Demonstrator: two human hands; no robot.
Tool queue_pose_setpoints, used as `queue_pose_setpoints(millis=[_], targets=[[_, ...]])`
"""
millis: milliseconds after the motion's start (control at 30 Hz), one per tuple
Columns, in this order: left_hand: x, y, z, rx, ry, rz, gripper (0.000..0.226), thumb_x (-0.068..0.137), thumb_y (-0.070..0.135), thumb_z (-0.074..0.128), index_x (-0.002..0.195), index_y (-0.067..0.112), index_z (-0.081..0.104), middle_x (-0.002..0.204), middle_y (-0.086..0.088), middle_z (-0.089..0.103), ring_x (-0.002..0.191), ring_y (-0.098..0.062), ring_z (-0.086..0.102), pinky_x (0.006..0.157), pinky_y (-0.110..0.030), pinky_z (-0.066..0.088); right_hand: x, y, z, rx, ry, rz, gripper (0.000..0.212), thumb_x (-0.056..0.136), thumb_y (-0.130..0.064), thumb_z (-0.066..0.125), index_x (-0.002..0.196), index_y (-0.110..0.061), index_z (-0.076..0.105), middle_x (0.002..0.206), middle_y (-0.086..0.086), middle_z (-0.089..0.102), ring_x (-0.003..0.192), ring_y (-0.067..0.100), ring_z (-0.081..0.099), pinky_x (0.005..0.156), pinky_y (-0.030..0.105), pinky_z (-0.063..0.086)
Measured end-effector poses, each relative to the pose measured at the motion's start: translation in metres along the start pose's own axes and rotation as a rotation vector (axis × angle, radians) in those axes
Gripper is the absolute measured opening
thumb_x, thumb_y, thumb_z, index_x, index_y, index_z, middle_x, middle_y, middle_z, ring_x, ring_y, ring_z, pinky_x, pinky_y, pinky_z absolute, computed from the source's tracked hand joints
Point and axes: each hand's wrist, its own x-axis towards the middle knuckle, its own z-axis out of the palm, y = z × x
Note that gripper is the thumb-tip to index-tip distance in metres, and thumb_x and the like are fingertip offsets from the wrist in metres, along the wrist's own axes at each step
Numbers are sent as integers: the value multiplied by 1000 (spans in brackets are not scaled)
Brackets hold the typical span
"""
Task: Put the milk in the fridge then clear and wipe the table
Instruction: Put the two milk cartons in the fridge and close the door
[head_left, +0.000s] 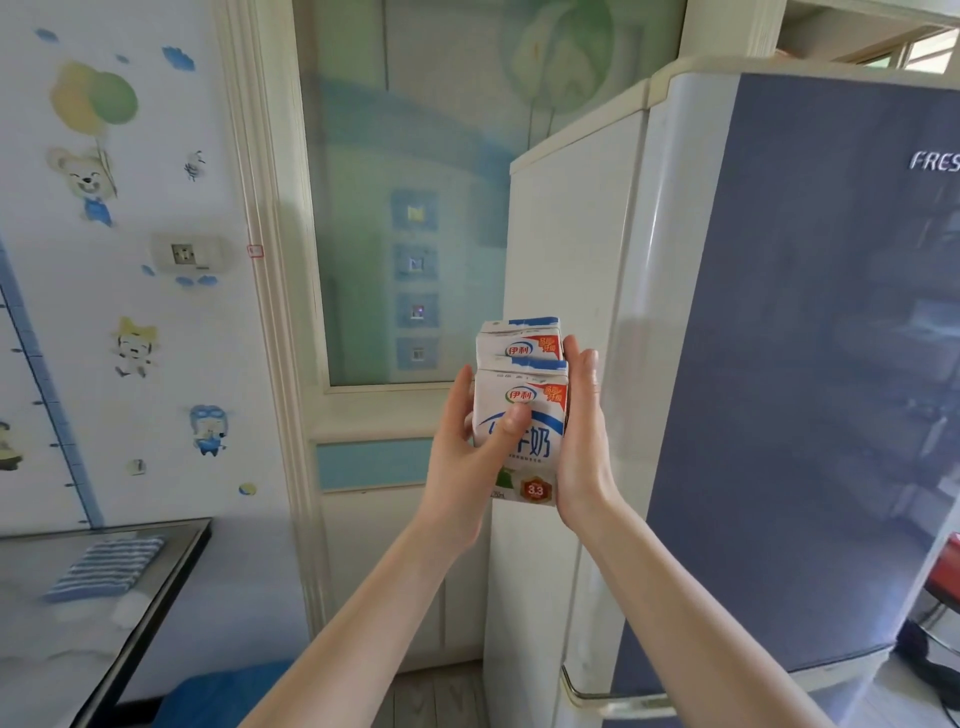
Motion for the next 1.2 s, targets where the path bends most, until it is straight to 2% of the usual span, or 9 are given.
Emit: queue_pose_setpoints(millis=[100,200,300,467,700,900,1000,1100,1200], targets=[[3,-1,-3,21,-58,-18,51,81,18,66,127,18,45,109,-4,67,88,-12,68,68,-22,55,1,1,-2,-18,-4,-48,69,68,-61,31,132,-39,38,113,-7,62,99,13,65,79,30,55],[7,2,-8,81,-114,-3,52,68,29,74,115,24,51,101,3,70,89,-13,68,69,-23,54,3,2,-4,-20,-23,-60,58,70,-60,31,122,-40,48,103,-12,66,87,8,68,70,22,57],[10,0,-9,153,-130,6,64,51,47,80,107,28,55,98,6,71,91,-14,68,70,-23,54,3,5,-7,-35,-45,-37,65,75,-59,31,133,-34,43,115,-4,65,90,10,68,69,21,58],[8,-10,-8,73,-90,-4,56,58,35,72,110,31,52,104,4,70,96,-17,67,72,-24,54,1,9,-7,-28,-51,-34,74,69,-63,33,137,-34,38,125,-1,60,105,17,64,85,32,55],[11,-15,-7,78,-11,-32,78,51,39,76,121,27,44,104,4,69,93,-15,68,71,-24,55,2,12,-9,-7,-55,26,77,67,-64,32,135,-30,42,123,3,62,99,16,66,69,21,57],[7,-24,-3,75,21,-29,77,49,38,76,120,25,47,97,4,71,88,-17,70,67,-25,55,-2,16,-14,28,-8,32,77,65,-65,36,133,-30,45,123,2,63,103,21,65,79,31,57],[4,-29,-2,67,31,-30,72,49,38,76,115,29,49,96,5,71,86,-17,70,66,-24,55,-7,12,-18,31,11,38,62,64,-66,39,116,-37,57,110,-3,69,96,19,68,79,34,56],[0,-33,-1,71,38,-38,75,52,36,81,118,28,48,97,4,71,84,-15,70,64,-23,55,-13,11,-26,6,164,7,37,76,-65,39,101,-43,57,119,-8,64,109,15,62,94,38,49],[-6,-38,0,61,52,-59,77,56,28,78,124,19,44,94,5,69,76,-10,70,59,-20,54,-20,19,-49,33,428,-54,30,93,-46,36,103,-27,58,114,-4,64,113,13,58,103,39,42]])
